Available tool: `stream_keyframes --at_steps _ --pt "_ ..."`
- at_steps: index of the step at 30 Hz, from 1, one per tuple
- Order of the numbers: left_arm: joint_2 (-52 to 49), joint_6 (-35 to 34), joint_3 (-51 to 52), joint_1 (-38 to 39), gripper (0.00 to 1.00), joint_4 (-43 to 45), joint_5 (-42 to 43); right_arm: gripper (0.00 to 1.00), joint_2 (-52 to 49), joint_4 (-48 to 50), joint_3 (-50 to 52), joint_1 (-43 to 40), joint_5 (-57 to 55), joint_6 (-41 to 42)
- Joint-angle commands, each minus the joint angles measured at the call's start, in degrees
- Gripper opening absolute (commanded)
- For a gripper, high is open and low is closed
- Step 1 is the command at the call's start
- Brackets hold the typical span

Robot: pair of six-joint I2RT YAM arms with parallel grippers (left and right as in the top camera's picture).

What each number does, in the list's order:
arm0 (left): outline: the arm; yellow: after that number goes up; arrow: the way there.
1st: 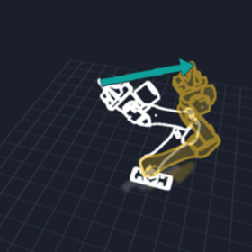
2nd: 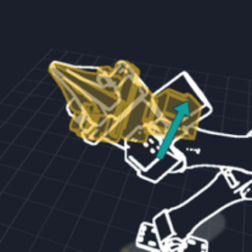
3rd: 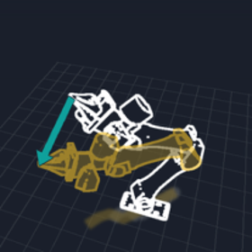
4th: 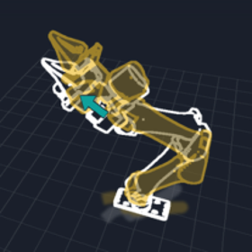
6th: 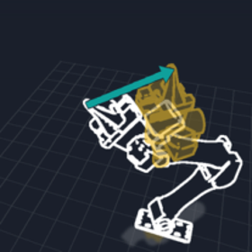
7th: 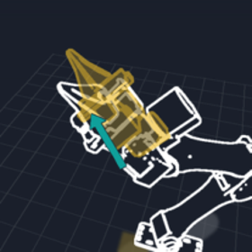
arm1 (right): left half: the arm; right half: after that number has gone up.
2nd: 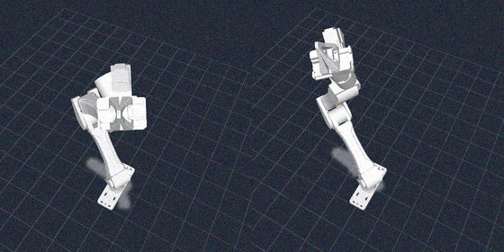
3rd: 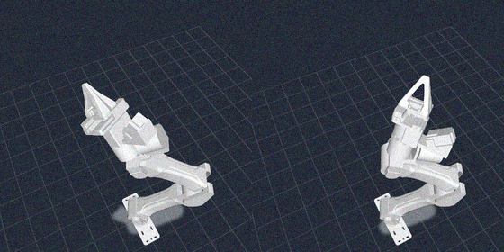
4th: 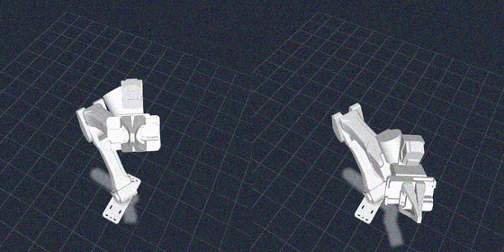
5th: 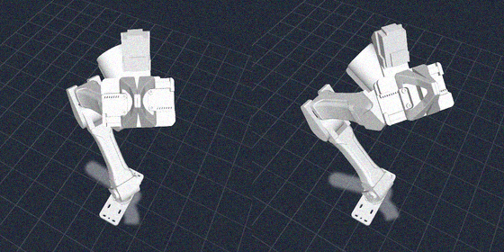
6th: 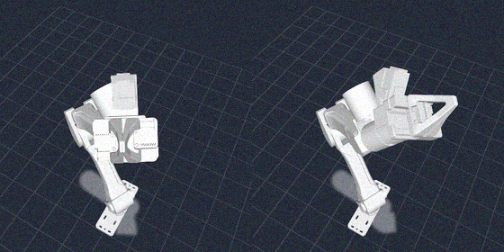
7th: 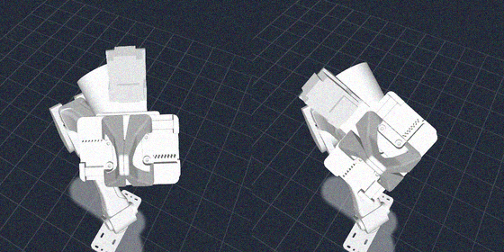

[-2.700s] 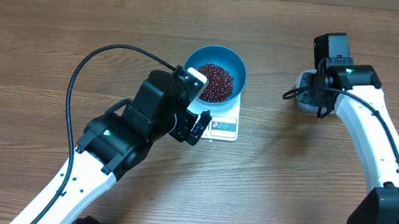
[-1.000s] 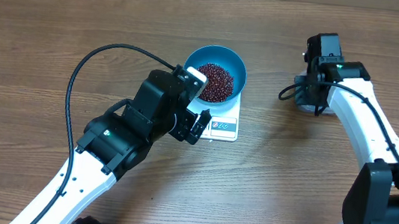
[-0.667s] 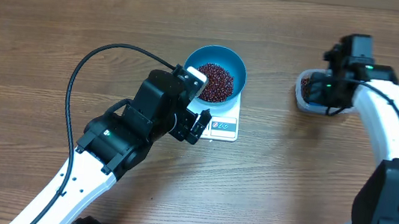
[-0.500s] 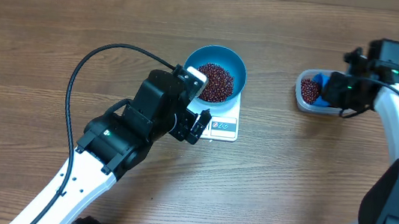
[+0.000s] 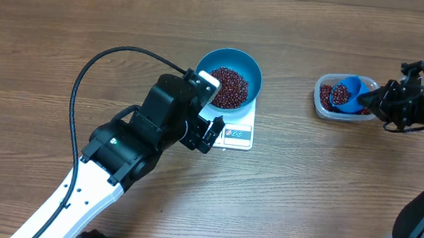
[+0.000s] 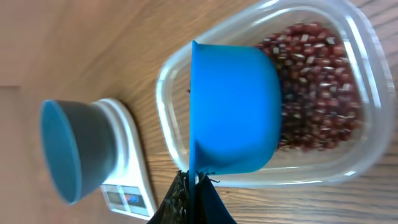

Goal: Scoop item into bowl and weigh 150g on scale
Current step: 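Dip the blue scoop into the red beans with the right gripper, then carry the filled scoop over the teal bowl with the right gripper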

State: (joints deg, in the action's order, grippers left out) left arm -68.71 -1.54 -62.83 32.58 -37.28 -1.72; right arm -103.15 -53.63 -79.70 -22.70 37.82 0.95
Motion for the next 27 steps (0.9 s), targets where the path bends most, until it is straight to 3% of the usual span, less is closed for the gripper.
stream_keyframes --at_steps 1,17,27 --pt "0.0 0.2 -1.5 -0.2 0.99 0.2 -0.1 0.04 -0.1 -0.3 -0.2 -1.2 6.5 -1.2" --pt "0.0 0.2 -1.5 -0.2 1.0 0.3 -0.2 0.04 7.8 -2.3 -0.3 -2.1 6.5 -1.5" --pt "0.0 0.2 -1.5 -0.2 1.0 1.1 -0.1 0.04 12.3 -2.2 -0.3 -1.1 15.0 -1.4"
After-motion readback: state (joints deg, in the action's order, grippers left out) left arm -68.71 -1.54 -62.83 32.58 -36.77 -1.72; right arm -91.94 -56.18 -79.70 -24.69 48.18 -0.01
